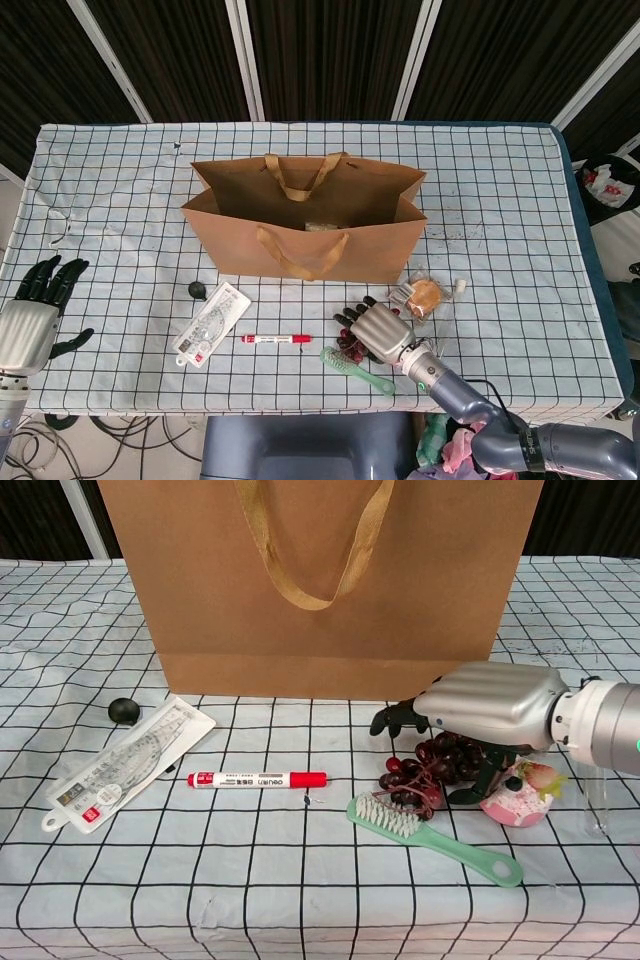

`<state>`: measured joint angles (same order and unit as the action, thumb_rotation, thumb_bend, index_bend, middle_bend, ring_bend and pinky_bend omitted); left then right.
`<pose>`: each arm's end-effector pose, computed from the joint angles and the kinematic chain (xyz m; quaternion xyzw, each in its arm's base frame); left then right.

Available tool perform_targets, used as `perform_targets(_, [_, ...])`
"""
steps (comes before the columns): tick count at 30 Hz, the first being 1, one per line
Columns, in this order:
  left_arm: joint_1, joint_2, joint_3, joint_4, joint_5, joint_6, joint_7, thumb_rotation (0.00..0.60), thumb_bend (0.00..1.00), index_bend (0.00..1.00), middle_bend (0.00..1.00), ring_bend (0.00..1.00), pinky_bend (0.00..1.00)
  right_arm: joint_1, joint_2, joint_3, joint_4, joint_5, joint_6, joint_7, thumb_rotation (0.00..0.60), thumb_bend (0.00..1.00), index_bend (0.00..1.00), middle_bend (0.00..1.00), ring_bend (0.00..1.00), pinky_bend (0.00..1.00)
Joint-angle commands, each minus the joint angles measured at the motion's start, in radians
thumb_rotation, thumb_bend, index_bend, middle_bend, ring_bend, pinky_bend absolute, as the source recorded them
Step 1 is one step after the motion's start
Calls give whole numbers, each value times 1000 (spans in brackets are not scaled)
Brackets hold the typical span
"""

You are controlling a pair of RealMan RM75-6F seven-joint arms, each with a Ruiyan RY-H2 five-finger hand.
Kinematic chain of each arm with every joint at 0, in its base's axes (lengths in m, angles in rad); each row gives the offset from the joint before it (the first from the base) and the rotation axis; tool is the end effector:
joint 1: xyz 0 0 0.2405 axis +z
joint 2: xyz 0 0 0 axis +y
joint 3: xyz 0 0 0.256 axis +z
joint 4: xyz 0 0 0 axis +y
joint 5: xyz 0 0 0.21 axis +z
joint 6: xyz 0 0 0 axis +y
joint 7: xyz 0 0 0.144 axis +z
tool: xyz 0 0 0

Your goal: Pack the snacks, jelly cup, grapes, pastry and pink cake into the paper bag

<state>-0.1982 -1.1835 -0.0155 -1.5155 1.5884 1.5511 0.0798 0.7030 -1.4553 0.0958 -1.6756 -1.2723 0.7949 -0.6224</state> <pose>-0.2897 0.2084 0.1459 -0.6497 -0.2888 -0.4142 0.5683 -0.1361 -0.2827 -0.0298 0.8700 -0.2411 0.2772 0.3289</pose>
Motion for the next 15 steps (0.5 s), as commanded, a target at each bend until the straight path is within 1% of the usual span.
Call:
perform_targets(1, [0, 0, -2, -1, -2, -4, 1, 600, 90, 77, 106, 6, 91, 5, -9, -8, 8, 8, 3, -11, 600, 185, 196, 227, 281, 199])
perform_targets(8, [2, 0, -6, -6, -4, -8, 7, 600, 90, 78, 106, 6, 91, 10, -39, -18, 32, 15, 26, -24, 600, 204, 242, 289, 330, 206])
perform_targets(15, [7, 0, -13, -7, -6, -8, 9, 600, 90, 91, 106, 7, 91, 15, -66, -27, 62, 5, 51, -9, 600, 301, 363, 367, 402, 223])
